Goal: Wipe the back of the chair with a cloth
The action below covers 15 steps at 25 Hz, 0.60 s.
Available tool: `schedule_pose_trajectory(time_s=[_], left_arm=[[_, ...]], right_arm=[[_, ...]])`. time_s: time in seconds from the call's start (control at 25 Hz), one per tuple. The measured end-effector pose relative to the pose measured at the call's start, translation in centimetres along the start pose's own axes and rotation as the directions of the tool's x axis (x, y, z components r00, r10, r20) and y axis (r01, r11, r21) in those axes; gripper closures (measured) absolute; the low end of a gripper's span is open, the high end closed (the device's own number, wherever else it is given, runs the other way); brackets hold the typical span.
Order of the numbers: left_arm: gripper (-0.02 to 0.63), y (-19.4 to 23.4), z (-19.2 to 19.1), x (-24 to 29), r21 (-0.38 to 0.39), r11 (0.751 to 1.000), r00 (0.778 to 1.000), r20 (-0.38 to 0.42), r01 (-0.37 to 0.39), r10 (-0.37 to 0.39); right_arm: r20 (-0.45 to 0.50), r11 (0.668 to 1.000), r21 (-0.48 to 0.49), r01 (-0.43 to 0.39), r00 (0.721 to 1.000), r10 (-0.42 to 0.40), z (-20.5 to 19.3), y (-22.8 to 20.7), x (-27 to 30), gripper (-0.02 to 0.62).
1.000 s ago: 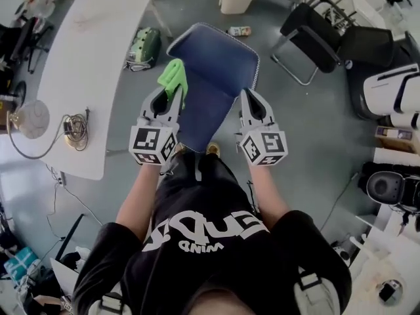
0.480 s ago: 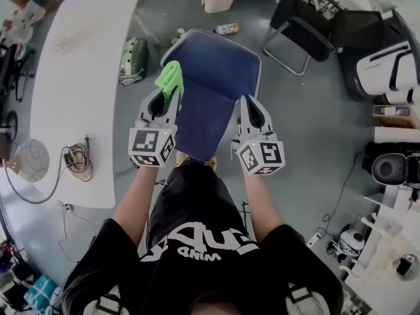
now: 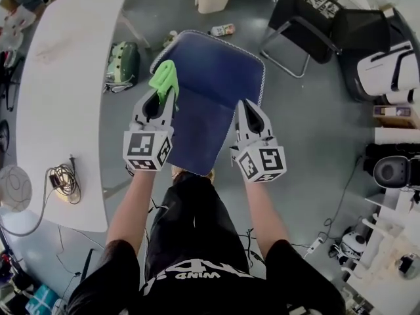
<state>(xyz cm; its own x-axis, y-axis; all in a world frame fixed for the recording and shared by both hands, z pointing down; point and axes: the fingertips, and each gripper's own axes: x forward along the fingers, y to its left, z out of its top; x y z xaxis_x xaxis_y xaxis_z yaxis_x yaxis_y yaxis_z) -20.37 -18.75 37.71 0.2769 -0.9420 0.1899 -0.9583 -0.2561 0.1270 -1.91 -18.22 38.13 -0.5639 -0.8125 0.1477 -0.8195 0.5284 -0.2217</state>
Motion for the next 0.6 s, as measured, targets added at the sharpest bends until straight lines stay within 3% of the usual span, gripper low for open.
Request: schedule_pose_trajectory(time_s=[0.32,0.6], left_arm=[[0.545,1.3,-5.7,4.6,-0.019,1.0,1.0,-0.01,-0.001,0.001],[0.545,2.8,-8.1,8.0,-0.003,1.0,1.0,0.003,-0.013,0.013]], right_arm=[[-0.015,0.999,-0.033,0.004,1.0,-0.005,-4.7,-2.7,2.0,0.611],[-0.006,0.999,-0.019,0.026,1.0,-0.027,-6.2,-3.7,3.6,0.611]])
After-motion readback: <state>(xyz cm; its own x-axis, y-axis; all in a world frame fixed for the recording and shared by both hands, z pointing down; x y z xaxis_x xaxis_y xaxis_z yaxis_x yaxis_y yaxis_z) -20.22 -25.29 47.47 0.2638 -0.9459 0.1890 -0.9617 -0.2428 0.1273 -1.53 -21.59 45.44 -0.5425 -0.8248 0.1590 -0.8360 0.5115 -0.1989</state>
